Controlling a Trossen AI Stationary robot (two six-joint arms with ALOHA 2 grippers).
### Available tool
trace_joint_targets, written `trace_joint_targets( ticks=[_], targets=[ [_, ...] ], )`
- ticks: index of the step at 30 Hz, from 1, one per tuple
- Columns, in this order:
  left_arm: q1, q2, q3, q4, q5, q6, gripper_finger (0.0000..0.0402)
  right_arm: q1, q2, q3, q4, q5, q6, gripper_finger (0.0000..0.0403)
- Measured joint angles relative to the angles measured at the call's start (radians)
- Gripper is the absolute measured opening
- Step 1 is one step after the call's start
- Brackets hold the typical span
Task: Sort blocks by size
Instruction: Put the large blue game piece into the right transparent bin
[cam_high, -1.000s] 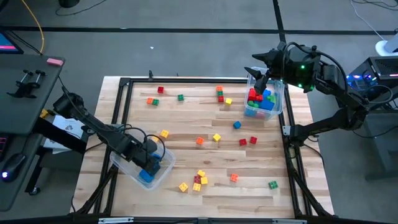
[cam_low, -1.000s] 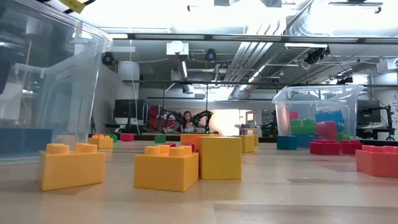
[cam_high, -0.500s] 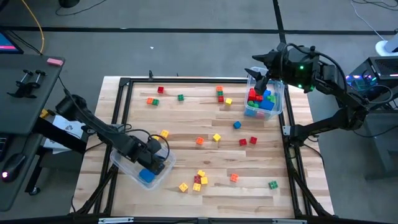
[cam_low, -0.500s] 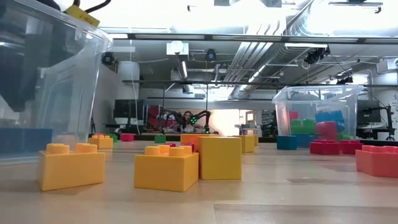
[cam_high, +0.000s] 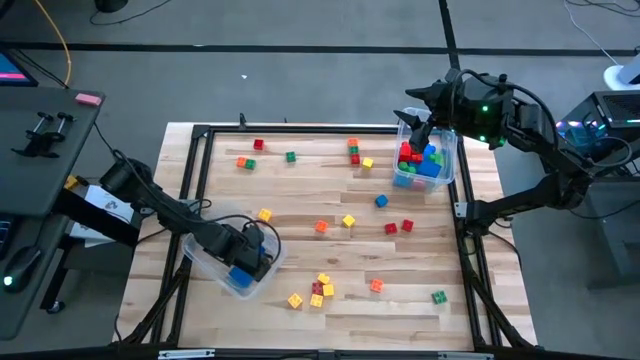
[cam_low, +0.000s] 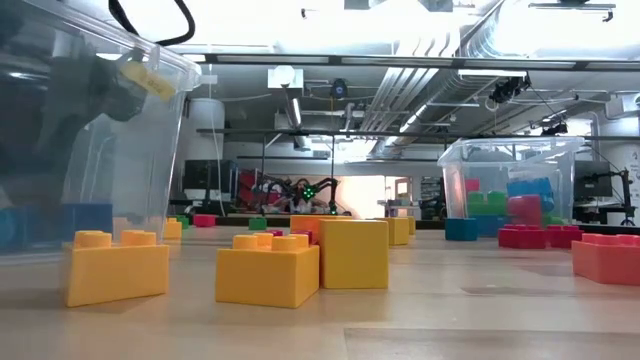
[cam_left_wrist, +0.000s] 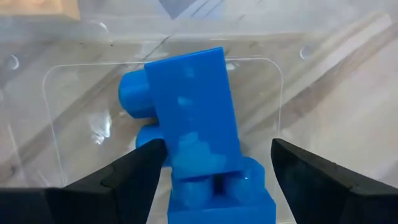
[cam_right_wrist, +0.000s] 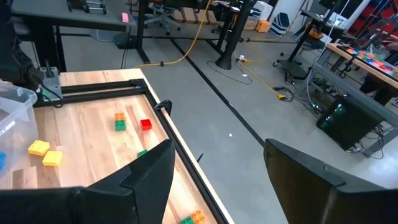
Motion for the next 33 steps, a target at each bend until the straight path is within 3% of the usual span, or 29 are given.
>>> trace_joint_targets(
  ticks=[6,10,19,27,33],
  targets=[
    [0.004,0.021,-0.001,-0.006,-0.014,-0.013,0.0285,0.000,0.000,0.000,0.000,-0.007,0.000,0.0245],
    [0.004,0.017,-0.003,-0.011,-0.025,-0.028,0.0250,0.000,0.000,0.000,0.000,-0.007,0.000,0.0245],
    [0.004,-0.054,-0.009,-0.029,-0.065,-0.024,0.0017,0.000,0.000,0.000,0.000,-0.007,0.000,0.0245],
    [0.007,-0.221,-0.008,-0.134,-0.140,-0.022,0.0002,0.000,0.000,0.000,0.000,-0.007,0.000,0.0245],
    [0.007,-0.279,-0.007,-0.148,-0.201,0.079,0.0010,0.000,0.000,0.000,0.000,-0.007,0.007,0.0245]
  ],
)
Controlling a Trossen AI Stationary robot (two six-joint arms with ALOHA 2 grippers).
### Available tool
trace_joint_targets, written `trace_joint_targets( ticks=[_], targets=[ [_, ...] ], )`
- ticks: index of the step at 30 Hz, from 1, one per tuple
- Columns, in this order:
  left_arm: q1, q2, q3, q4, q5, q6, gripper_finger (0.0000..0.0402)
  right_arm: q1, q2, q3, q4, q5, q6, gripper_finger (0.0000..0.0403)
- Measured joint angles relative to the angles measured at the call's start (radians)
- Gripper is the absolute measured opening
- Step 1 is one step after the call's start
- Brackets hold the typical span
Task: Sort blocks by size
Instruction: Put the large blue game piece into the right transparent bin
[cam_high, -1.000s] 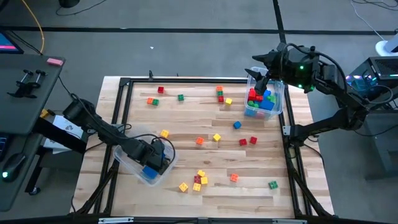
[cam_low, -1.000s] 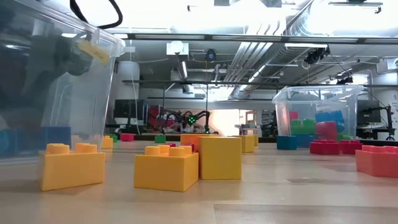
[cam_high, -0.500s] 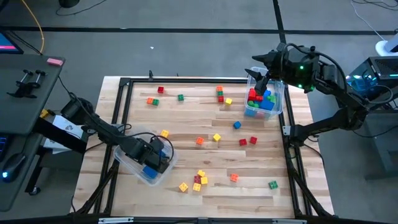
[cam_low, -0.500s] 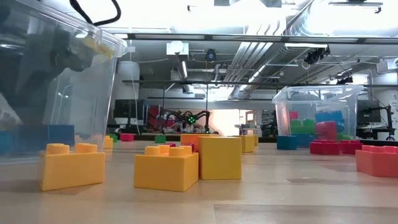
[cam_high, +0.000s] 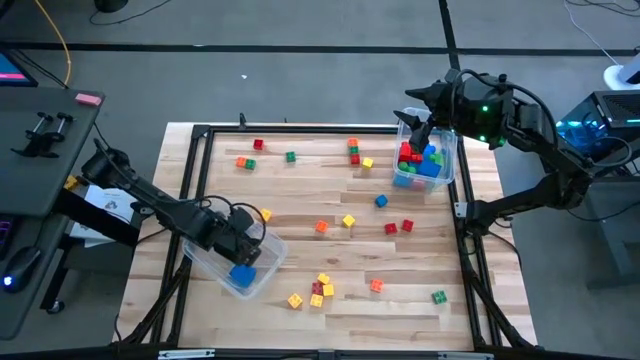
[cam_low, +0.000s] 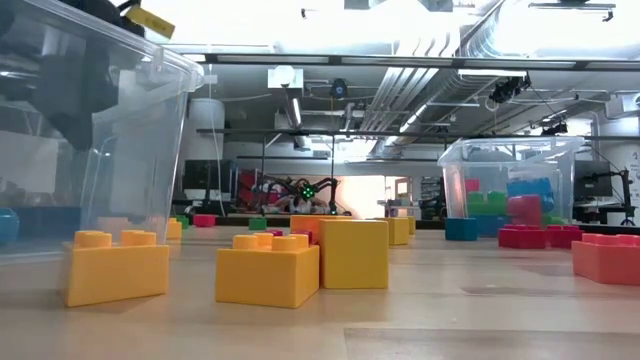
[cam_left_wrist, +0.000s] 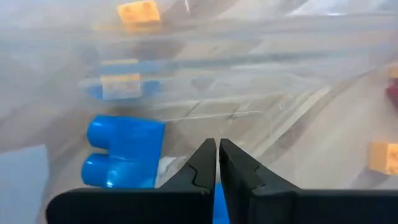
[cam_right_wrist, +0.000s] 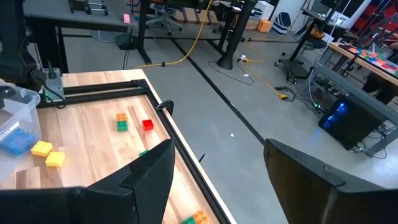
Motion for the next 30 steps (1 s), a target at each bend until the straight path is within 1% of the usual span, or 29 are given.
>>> trace_joint_targets(
  ticks=[2,4,6,10,13,16,18,22,26,30],
  targets=[
    [0.006,0.005,0.001,-0.029,0.011,0.033,0.0020,0.000,0.000,0.000,0.000,0.000,0.000,0.0245],
    [0.013,0.015,0.001,-0.073,0.038,0.056,0.0040,0.000,0.000,0.000,0.000,0.000,0.000,0.0245],
    [0.018,0.029,0.001,-0.098,0.049,0.077,0.0071,0.000,0.000,0.000,0.000,0.000,0.000,0.0245],
    [0.023,0.070,0.001,-0.112,0.050,0.126,0.0146,0.000,0.000,0.000,0.000,0.000,0.000,0.0245],
    [0.033,0.118,0.001,-0.112,0.089,0.176,0.0200,0.000,0.000,0.000,0.000,0.000,0.000,0.0245],
    [0.045,0.166,0.003,-0.110,0.130,0.208,0.0244,0.000,0.000,0.000,0.000,0.000,0.011,0.0245],
    [0.052,0.203,0.002,-0.113,0.128,0.207,0.0264,0.000,0.000,0.000,0.000,0.000,0.024,0.0245],
    [0.072,0.280,0.002,-0.117,0.113,0.207,0.0282,0.000,0.000,0.000,0.000,0.000,0.031,0.0245],
    [0.076,0.347,0.006,-0.129,0.087,0.207,0.0284,0.000,0.002,0.000,0.001,-0.002,0.060,0.0245],
    [0.076,0.406,0.006,-0.143,0.036,0.204,0.0285,0.000,0.007,0.000,0.000,-0.033,0.073,0.0245]
  ],
)
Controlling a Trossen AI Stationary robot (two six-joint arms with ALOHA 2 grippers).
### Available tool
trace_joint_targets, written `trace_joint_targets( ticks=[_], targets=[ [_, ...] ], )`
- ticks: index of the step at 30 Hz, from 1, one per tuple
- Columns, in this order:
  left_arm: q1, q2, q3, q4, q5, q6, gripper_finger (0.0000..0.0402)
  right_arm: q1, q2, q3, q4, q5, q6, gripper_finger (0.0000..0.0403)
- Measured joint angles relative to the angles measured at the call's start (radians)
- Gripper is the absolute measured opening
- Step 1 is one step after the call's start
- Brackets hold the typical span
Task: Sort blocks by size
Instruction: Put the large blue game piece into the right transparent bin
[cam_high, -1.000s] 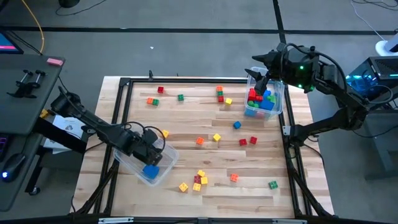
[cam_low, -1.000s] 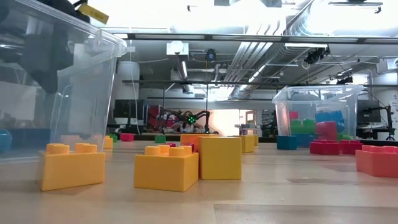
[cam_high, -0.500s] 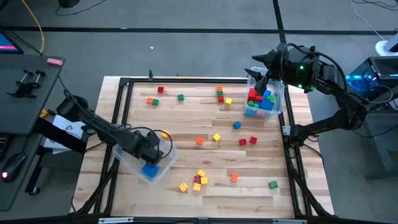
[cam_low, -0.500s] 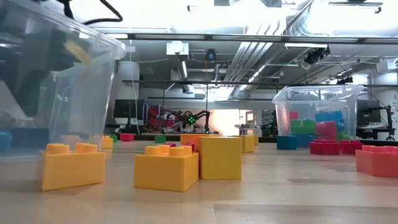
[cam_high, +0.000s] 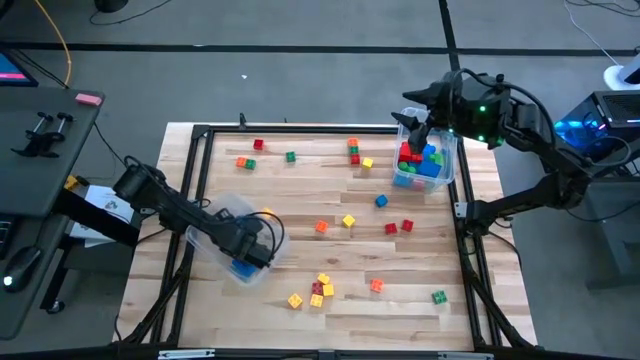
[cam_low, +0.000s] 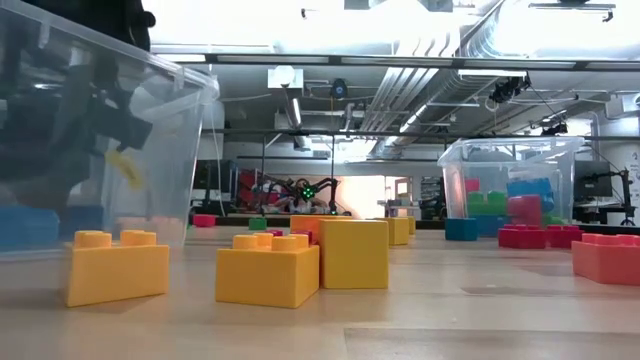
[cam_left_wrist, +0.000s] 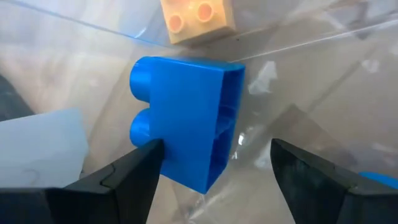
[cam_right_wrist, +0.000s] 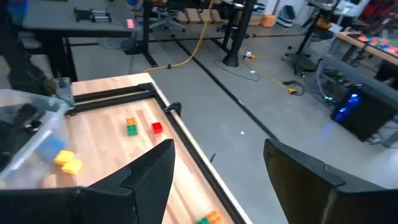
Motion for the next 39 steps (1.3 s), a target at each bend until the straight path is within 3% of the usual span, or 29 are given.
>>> trace_joint_targets(
  ticks=[5,8,11,16,18,28,32,39],
  targets=[
    [0.000,0.020,-0.001,0.004,-0.035,0.004,0.0284,0.000,0.014,0.000,-0.002,-0.016,0.000,0.0245],
    [-0.001,0.007,-0.001,-0.009,-0.048,-0.013,0.0264,0.001,0.021,0.000,-0.006,-0.016,0.000,0.0245],
    [0.000,-0.016,-0.005,-0.058,-0.049,-0.043,0.0202,0.001,0.027,0.000,-0.007,-0.016,-0.001,0.0245],
    [0.000,-0.062,-0.006,-0.114,-0.052,-0.049,0.0044,0.001,0.033,0.000,-0.008,-0.020,-0.006,0.0245],
    [0.000,-0.087,-0.005,-0.128,-0.066,-0.043,0.0015,0.001,0.033,0.000,-0.008,-0.027,-0.009,0.0245],
    [0.000,-0.296,0.046,-0.135,-0.017,-0.024,0.0001,0.000,0.033,0.000,-0.009,-0.044,-0.021,0.0245],
    [-0.001,-0.408,0.128,-0.125,0.026,0.095,0.0001,0.000,0.033,0.000,-0.009,-0.044,-0.033,0.0245],
    [-0.001,-0.602,0.372,0.012,0.033,0.505,0.0000,0.001,0.030,0.000,-0.009,-0.045,-0.051,0.0245]
  ],
)
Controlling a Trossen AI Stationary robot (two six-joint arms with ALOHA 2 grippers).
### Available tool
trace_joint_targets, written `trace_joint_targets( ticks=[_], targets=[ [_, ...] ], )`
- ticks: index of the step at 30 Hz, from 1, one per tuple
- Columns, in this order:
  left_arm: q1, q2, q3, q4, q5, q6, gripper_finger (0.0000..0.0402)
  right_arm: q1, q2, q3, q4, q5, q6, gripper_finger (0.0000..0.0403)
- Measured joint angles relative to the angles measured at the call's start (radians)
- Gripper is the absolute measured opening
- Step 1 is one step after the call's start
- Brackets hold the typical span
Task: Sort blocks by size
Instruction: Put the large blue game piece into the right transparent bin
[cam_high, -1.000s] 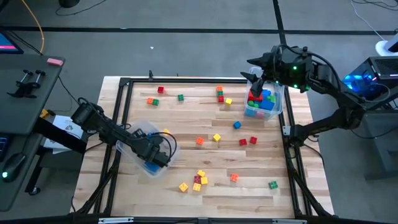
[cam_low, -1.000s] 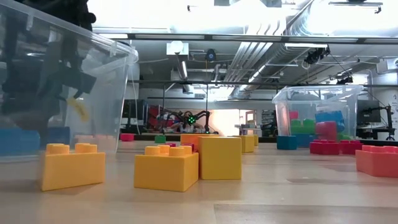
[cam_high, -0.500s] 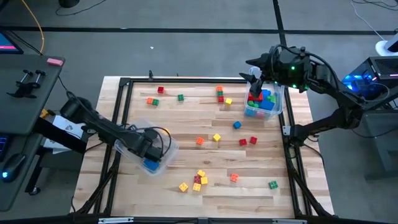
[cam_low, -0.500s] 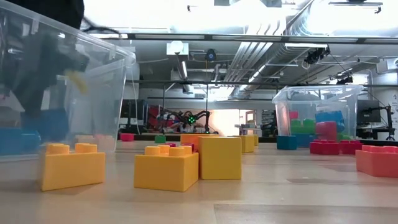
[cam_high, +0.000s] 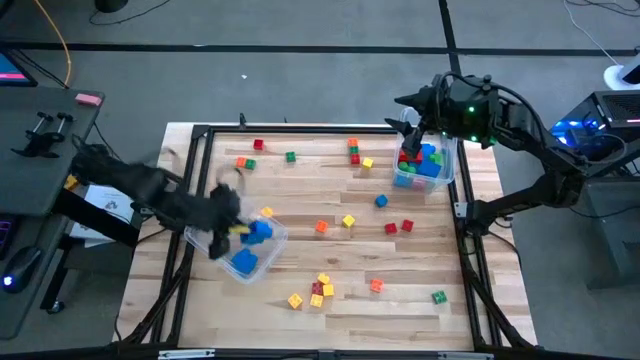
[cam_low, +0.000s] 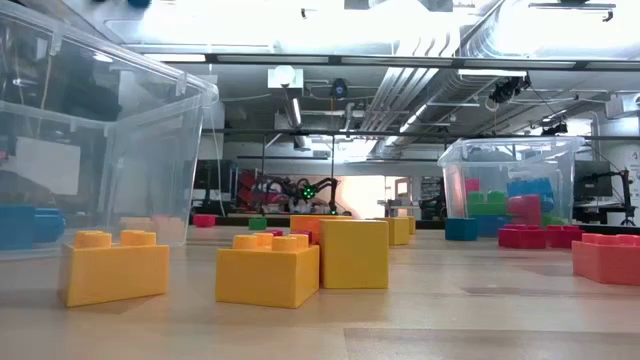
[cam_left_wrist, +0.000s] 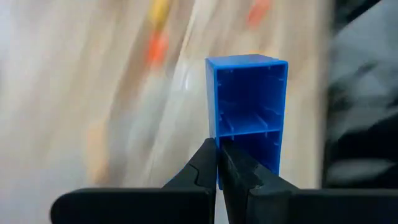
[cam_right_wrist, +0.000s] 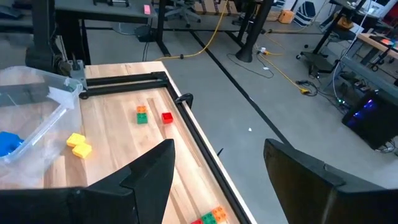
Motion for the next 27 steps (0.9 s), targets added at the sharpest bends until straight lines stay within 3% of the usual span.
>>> trace_joint_targets(
  ticks=[4,6,9,13,17,20,23,27],
  targets=[
    [0.092,-0.026,0.104,0.129,-0.185,0.236,0.0000,0.000,-0.008,0.009,0.000,-0.057,0.043,0.0245],
    [0.183,0.005,0.113,0.196,-0.191,0.385,0.0000,0.000,-0.013,0.021,0.002,-0.099,0.092,0.0245],
    [0.324,0.105,0.089,0.337,-0.058,0.564,0.0000,0.000,-0.018,0.037,0.009,-0.147,0.146,0.0245],
    [0.457,0.304,0.067,0.686,0.147,0.694,0.0000,0.000,-0.024,0.043,0.066,-0.157,0.204,0.0245],
    [0.530,0.530,0.074,1.136,0.291,0.710,0.0000,0.000,-0.025,0.044,0.150,-0.157,0.200,0.0245],
    [0.570,0.703,0.134,1.383,0.315,0.676,0.0000,0.000,-0.025,0.044,0.204,-0.138,0.189,0.0245],
    [0.606,0.851,0.253,1.490,0.316,0.650,0.0000,0.000,-0.025,0.044,0.235,-0.116,0.190,0.0245],
    [0.639,1.019,0.429,1.479,0.338,0.656,0.0000,0.000,-0.025,0.044,0.243,-0.087,0.212,0.0245]
  ],
)
